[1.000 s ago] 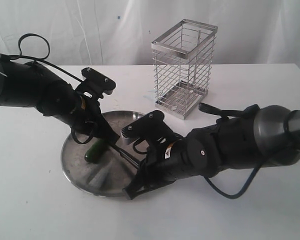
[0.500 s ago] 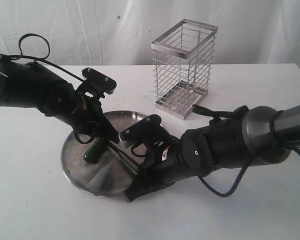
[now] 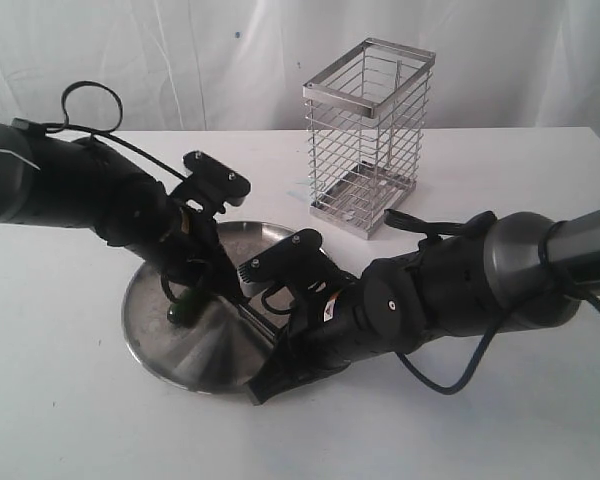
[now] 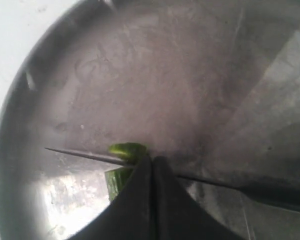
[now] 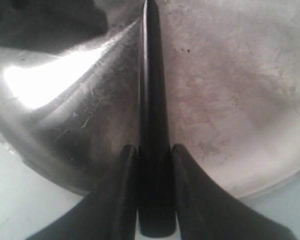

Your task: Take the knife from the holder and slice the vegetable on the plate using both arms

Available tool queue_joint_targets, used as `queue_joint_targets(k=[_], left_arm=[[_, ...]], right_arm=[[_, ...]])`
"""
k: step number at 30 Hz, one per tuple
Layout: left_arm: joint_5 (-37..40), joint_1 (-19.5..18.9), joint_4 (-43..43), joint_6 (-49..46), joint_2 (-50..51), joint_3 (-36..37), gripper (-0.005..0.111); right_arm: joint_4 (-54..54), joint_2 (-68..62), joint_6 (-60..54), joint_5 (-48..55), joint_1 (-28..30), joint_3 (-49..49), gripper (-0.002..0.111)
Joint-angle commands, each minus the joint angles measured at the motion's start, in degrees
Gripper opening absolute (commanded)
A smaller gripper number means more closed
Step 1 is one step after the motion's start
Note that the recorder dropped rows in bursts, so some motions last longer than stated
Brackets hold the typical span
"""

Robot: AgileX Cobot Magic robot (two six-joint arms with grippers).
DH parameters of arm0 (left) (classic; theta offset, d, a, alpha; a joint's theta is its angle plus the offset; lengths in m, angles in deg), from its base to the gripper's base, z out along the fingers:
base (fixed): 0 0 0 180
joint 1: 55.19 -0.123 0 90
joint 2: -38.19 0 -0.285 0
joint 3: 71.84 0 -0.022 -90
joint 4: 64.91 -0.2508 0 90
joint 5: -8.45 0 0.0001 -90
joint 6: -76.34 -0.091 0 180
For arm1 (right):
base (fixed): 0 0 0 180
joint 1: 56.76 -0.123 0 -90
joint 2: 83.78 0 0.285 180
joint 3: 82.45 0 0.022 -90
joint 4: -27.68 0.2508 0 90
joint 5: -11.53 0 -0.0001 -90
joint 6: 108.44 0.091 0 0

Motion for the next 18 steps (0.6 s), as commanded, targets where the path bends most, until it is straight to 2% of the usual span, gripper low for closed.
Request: queue_joint_targets(k=[1,4,9,18], left_arm=[[-0.47,0.26,0.56,-0.10,3.96,-0.01,0.000],[-0.47,0.26,0.56,-0.10,4.69,-0.01,0.000],[-0.18,0.03,-2.21,-0.19,-4.02,-0.01,0.000],[4.01,-0.34,-2.21,-0.19,-9.89,-0.01,0.000]], right_arm=[[-0.16,-0.18,-0.89,0.49,0.29,-0.02,0.000],[-0.16,-0.18,-0.89,0.63,0.29,-0.02,0.000],[-0.16,-0.18,-0.89,0.63,0.29,-0.02,0.000],[-0.16,0.03,-0.89,-1.12,0.29,-0.02,0.000]])
